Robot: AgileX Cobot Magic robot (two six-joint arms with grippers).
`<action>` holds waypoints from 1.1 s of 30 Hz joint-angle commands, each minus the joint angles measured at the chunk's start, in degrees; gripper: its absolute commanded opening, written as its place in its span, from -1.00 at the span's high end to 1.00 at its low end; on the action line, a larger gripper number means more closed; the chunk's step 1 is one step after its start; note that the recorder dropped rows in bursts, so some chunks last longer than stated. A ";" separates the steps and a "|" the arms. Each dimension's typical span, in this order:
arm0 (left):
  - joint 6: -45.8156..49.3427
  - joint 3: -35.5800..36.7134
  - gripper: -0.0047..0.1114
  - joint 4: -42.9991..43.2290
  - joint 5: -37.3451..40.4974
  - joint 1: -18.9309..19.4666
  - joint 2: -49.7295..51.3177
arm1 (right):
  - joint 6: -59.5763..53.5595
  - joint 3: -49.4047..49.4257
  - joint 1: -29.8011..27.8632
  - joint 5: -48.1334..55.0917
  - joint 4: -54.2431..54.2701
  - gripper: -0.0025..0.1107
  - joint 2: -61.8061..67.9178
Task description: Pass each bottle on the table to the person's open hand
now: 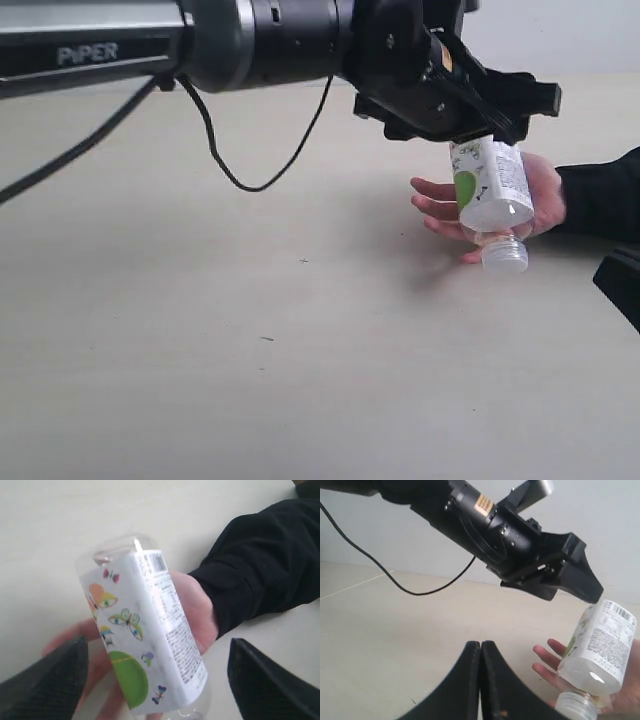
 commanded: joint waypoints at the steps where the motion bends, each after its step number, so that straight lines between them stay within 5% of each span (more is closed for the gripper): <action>1: 9.25 0.10 -0.30 0.33 5.14 1.06 -4.18 | -0.08 0.28 -0.18 -0.94 -0.01 0.96 -0.15; 9: 20.50 0.10 0.34 0.22 13.50 0.70 -9.01 | -0.08 0.28 -0.18 -0.93 -0.11 0.96 -0.15; 14: 23.68 0.10 0.91 0.39 16.06 1.05 -12.25 | -0.08 0.28 -0.18 -0.93 -0.11 0.96 -0.15; 24: 23.68 3.52 0.92 0.26 13.18 1.10 -16.84 | -0.08 0.28 -0.18 -0.93 0.00 0.96 -0.15; 33: 23.68 25.57 0.92 0.17 -7.43 0.37 -30.92 | -0.08 0.28 -0.18 -0.93 -0.11 0.96 -0.15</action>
